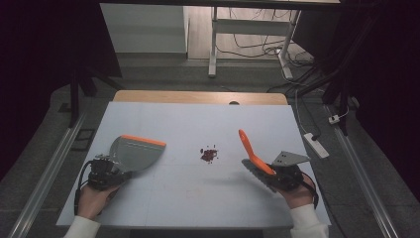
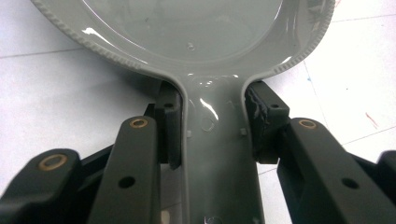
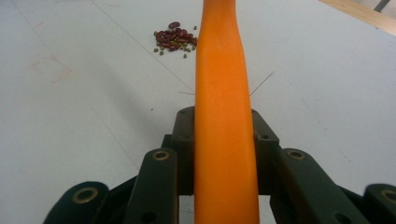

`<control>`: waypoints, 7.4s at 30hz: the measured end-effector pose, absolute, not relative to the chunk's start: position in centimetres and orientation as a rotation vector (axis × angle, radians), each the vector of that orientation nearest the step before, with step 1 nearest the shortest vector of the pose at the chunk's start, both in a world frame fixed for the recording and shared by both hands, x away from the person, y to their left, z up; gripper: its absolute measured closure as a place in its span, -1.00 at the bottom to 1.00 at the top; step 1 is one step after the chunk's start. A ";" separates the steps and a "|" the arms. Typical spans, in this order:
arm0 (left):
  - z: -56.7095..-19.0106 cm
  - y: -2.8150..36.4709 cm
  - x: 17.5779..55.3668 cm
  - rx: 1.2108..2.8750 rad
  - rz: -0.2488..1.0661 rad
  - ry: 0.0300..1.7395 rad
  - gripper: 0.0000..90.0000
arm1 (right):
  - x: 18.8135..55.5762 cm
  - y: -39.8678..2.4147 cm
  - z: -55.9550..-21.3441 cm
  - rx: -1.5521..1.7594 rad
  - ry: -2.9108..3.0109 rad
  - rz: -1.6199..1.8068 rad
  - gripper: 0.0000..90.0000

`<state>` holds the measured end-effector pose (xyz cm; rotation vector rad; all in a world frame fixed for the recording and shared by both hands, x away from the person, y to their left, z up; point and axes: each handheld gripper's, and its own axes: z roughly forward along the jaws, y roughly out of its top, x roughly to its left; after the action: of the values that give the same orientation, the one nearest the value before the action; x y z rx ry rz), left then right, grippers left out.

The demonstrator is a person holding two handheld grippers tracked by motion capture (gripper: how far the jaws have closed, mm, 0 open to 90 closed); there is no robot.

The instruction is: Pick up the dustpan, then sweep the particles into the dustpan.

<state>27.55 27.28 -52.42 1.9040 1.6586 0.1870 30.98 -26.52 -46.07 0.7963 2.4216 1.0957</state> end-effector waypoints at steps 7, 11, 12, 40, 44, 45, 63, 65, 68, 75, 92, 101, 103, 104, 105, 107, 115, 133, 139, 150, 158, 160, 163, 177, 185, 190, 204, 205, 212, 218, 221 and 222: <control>-52.2 27.6 27.4 1.884 0.204 1.629 0.37 | 31.0 -26.5 -46.1 0.793 2.423 1.095 0.55; -52.0 27.8 27.4 1.876 0.213 1.609 0.37 | 31.0 -26.5 -46.1 0.794 2.423 1.094 0.55; -52.0 27.8 27.3 1.874 0.212 1.605 0.37 | 31.0 -26.5 -46.1 0.792 2.422 1.095 0.55; -51.0 28.5 27.7 1.847 0.185 1.343 0.37 | 31.2 -25.7 -45.4 0.821 2.372 1.130 0.55; -50.9 28.3 27.7 1.862 0.190 1.315 0.37 | 31.2 -25.7 -45.2 0.813 2.363 1.131 0.55; -50.8 28.2 27.7 1.867 0.193 1.306 0.37 | 31.2 -25.7 -45.1 0.811 2.362 1.134 0.55; -49.1 27.2 27.6 1.911 0.191 1.109 0.37 | 31.3 -25.8 -44.8 0.801 2.352 1.159 0.55; -48.9 27.0 27.9 1.919 0.185 1.095 0.37 | 31.4 -25.8 -44.9 0.806 2.353 1.159 0.55; -48.6 26.5 28.3 1.941 0.175 1.066 0.37 | 31.5 -25.6 -44.9 0.812 2.355 1.158 0.55; -47.7 25.3 29.7 1.991 0.140 1.008 0.37 | 31.5 -25.3 -44.5 0.809 2.348 1.161 0.55; -47.5 26.0 28.0 2.106 0.135 0.881 0.37 | 31.5 -25.4 -44.9 0.812 2.357 1.149 0.55; -48.0 25.5 27.7 2.192 0.093 0.817 0.37 | 31.6 -24.8 -45.2 0.797 2.377 1.138 0.55; -48.2 25.3 27.7 2.200 0.086 0.817 0.37 | 31.6 -24.8 -45.2 0.798 2.377 1.139 0.55; -48.3 25.2 27.7 2.204 0.081 0.817 0.37 | 31.7 -24.8 -45.2 0.801 2.376 1.140 0.55; -48.3 25.1 27.7 2.210 0.077 0.814 0.37 | 31.7 -24.8 -45.2 0.801 2.376 1.140 0.55; -48.5 24.9 27.8 2.228 0.065 0.806 0.37 | 31.7 -24.8 -45.2 0.801 2.378 1.139 0.55; -49.4 23.3 27.9 2.298 0.040 0.773 0.37 | 31.7 -24.5 -45.2 0.791 2.381 1.139 0.55; -50.7 20.7 29.1 2.373 -0.034 0.799 0.37 | 32.1 -23.5 -45.6 0.773 2.406 1.125 0.55; -50.9 20.5 29.3 2.383 -0.035 0.819 0.37 | 32.4 -23.2 -45.6 0.764 2.406 1.122 0.55; -50.9 20.4 29.2 2.384 -0.034 0.817 0.37 | 34.7 -20.9 -45.3 0.774 2.387 1.141 0.55; -50.9 20.4 29.2 2.385 -0.034 0.820 0.37 | 36.9 -19.3 -45.3 0.789 2.390 1.138 0.55; -50.9 20.4 29.2 2.381 -0.035 0.818 0.37 | 37.6 -18.8 -45.4 0.791 2.388 1.131 0.55; -50.9 20.5 29.3 2.373 -0.039 0.818 0.37 | 38.9 -18.2 -45.5 0.803 2.385 1.130 0.55; -50.9 20.5 29.3 2.376 -0.037 0.816 0.37 | 44.1 -15.2 -47.6 0.873 2.417 1.007 0.55; -51.1 20.2 29.3 2.383 -0.054 0.800 0.37 | 44.2 -14.6 -48.1 0.857 2.442 0.959 0.55; -51.2 20.1 29.5 2.382 -0.072 0.800 0.37 | 44.3 -14.5 -48.3 0.845 2.448 0.942 0.55; -51.5 19.8 29.8 2.382 -0.111 0.798 0.37 | 44.3 -13.5 -49.0 0.832 2.477 0.904 0.55; -51.5 19.8 29.8 2.383 -0.114 0.798 0.37 | 44.4 -13.4 -49.0 0.828 2.480 0.900 0.55; -51.7 19.5 30.2 2.383 -0.126 0.819 0.37 | 44.3 -13.0 -49.1 0.813 2.486 0.901 0.55; -51.6 19.3 30.3 2.384 -0.132 0.824 0.37 | 44.2 -12.7 -49.2 0.805 2.492 0.906 0.55; -51.6 19.3 30.3 2.389 -0.133 0.825 0.37 | 44.0 -12.5 -49.2 0.799 2.494 0.900 0.55; -51.6 19.2 30.3 2.389 -0.133 0.826 0.37 | 44.0 -12.5 -49.2 0.786 2.496 0.893 0.55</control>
<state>30.30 19.24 -51.62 2.3888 0.8257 -0.1331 44.00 -12.48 -49.18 0.7860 2.4960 0.8926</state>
